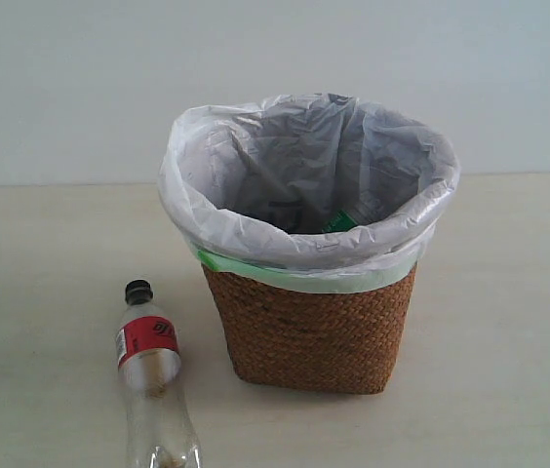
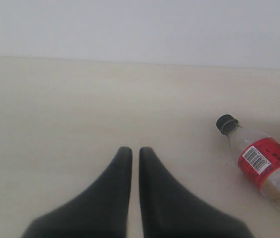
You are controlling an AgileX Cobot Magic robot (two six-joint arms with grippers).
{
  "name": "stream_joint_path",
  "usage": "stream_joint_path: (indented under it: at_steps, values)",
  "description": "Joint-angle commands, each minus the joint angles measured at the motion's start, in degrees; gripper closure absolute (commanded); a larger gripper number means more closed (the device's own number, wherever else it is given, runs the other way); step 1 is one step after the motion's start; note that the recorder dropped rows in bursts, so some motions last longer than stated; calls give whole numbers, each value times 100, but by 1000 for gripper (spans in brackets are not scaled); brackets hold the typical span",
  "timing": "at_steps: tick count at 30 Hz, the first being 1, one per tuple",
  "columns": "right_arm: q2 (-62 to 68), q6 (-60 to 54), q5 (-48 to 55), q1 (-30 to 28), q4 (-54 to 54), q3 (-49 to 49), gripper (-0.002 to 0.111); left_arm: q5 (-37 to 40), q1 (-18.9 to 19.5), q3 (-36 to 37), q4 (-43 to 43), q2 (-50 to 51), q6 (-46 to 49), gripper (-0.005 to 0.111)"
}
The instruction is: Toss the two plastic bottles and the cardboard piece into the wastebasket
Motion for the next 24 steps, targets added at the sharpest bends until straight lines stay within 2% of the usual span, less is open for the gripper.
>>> stream_joint_path:
  at_steps: [1,4,7,16,24]
  values:
    - [-61,-301,737,-856,-27,3,108,-46,-31,21,9,-44,27,102]
    - [-61,-219,1039,-1398,-27,3,108,-46,-31,21,9,-44,27,102]
    - [-61,-208,1170,-1694,-27,3,108,-46,-31,21,9,-44,27,102]
    - [-61,-245,585,-1763,-27,3,108,-46,-31,21,9,-44,27,102]
    - [-61,-231,707,-1763,-134,28,108,-46,-31,21,9,-44,27,102]
